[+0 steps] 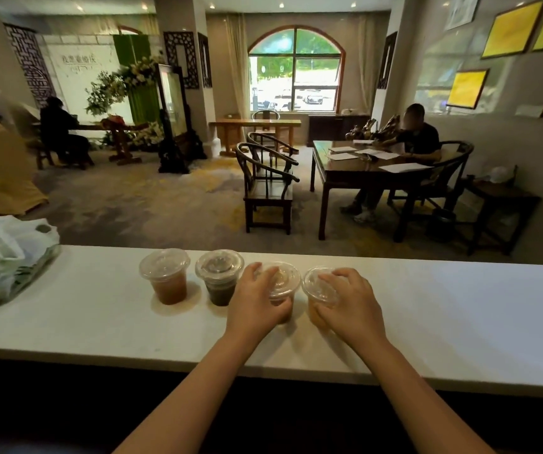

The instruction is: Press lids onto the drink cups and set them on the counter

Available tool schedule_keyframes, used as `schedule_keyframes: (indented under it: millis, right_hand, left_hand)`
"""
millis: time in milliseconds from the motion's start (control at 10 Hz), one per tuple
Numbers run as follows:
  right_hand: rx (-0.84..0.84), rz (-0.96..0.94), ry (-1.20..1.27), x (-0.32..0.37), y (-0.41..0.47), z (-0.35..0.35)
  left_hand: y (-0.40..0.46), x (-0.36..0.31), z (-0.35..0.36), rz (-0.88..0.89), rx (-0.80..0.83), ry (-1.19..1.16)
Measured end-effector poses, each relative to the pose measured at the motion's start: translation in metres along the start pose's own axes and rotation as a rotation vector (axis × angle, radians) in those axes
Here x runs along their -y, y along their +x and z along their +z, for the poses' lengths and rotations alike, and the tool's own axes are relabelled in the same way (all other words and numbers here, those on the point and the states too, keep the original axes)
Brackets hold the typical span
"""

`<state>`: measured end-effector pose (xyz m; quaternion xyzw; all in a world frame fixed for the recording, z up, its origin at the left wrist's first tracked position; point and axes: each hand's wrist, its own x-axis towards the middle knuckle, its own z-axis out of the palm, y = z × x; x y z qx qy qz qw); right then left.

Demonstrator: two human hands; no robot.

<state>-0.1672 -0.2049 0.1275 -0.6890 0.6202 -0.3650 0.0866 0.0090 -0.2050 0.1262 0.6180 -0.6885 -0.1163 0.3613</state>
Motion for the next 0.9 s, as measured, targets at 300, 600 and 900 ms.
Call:
schedule_keyframes:
  millis: [300, 600, 900]
  right_hand:
    - [-0.015, 0.003, -0.032, -0.004, 0.011, 0.005]
    - [0.06, -0.002, -0.02, -0.006, 0.019, 0.0]
    - [0.114, -0.06, -0.153, -0.005, 0.013, -0.007]
  left_hand:
    - [-0.003, 0.005, 0.009, 0.134, -0.042, 0.184]
    - [0.006, 0.012, 0.013, 0.137, -0.038, 0.201]
    - [-0.002, 0.005, -0.005, 0.108, 0.072, 0.316]
